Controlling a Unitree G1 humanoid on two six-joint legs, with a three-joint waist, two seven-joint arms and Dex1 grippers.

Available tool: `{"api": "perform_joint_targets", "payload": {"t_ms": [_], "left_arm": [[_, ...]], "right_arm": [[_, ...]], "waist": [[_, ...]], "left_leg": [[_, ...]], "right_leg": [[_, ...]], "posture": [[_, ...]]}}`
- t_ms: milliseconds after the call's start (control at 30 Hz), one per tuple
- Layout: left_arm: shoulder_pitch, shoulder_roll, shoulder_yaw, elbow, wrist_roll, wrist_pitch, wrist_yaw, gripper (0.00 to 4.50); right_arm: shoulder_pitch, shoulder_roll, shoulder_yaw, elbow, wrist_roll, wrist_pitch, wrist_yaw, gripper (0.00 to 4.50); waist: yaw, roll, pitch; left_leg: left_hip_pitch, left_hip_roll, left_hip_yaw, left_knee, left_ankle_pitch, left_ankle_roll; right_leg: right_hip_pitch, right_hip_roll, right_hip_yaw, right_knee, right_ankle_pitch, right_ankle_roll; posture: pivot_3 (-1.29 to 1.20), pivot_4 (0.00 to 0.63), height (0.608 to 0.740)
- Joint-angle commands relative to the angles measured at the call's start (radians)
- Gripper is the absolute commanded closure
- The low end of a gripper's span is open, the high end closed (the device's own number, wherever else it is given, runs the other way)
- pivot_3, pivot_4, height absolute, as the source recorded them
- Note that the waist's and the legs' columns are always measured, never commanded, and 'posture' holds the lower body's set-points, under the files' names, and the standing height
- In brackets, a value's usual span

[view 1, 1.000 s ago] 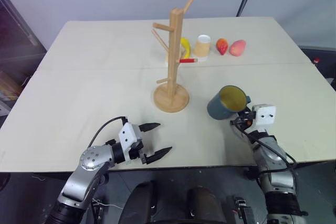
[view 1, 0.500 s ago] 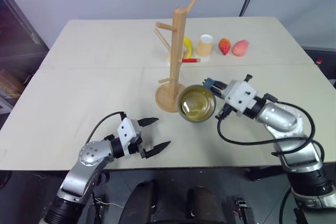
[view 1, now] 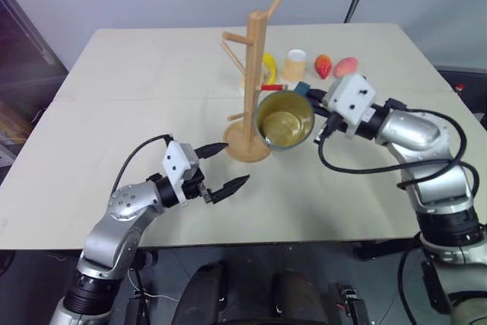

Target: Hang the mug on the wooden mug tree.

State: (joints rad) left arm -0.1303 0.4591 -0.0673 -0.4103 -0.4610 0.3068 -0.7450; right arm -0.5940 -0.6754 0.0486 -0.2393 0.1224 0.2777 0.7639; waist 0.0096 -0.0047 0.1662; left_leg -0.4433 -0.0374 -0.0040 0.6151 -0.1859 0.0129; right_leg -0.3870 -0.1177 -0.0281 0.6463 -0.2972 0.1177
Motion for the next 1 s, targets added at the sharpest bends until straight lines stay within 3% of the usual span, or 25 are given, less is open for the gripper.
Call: {"api": "perform_joint_targets", "payload": {"t_ms": [33,700,800,900,1000], "left_arm": [[-0.016,-0.001,0.021,-0.052,-0.026,0.014,0.011,0.00],[-0.060,-0.022,0.059,-0.111,-0.128,0.077,0.061,0.00],[-0.057,-0.022,0.059,-0.107,-0.125,0.071,0.058,0.00],[-0.055,-0.022,0.060,-0.104,-0.124,0.070,0.057,0.00],[-0.048,-0.022,0.063,-0.097,-0.122,0.065,0.055,0.00]], "right_arm": [[-0.074,0.014,0.014,0.020,0.001,0.011,0.010,4.46],[-0.200,0.060,0.136,0.113,-0.069,0.168,0.027,4.46],[-0.201,0.058,0.131,0.101,-0.082,0.161,0.017,3.57],[-0.200,0.051,0.120,0.088,-0.091,0.159,0.010,2.09],[-0.168,0.011,0.052,0.035,-0.060,0.188,0.016,2.09]], "waist": [[-0.001,0.000,0.000],[0.001,0.000,0.000],[0.001,0.000,0.000],[0.000,0.000,0.000],[0.001,0.000,0.000]], "left_leg": [[0.000,0.000,0.000,0.000,0.000,0.000],[-0.001,0.000,0.000,0.000,0.000,0.000],[-0.001,0.000,0.000,0.000,0.000,0.000],[-0.001,0.000,0.000,0.000,0.000,0.000],[-0.001,0.000,0.000,0.000,0.000,0.000]], "right_leg": [[0.000,0.000,0.000,0.000,0.000,0.000],[0.000,0.001,0.000,0.000,0.000,0.000],[0.000,0.001,0.000,0.000,0.000,0.000],[0.000,0.001,0.000,0.000,0.000,0.000],[-0.001,0.001,0.000,0.000,0.000,0.000]], "posture": [[0.00,0.150,0.740],[0.00,0.150,0.740],[0.00,0.150,0.740],[0.00,0.150,0.740],[0.00,0.150,0.740]]}}
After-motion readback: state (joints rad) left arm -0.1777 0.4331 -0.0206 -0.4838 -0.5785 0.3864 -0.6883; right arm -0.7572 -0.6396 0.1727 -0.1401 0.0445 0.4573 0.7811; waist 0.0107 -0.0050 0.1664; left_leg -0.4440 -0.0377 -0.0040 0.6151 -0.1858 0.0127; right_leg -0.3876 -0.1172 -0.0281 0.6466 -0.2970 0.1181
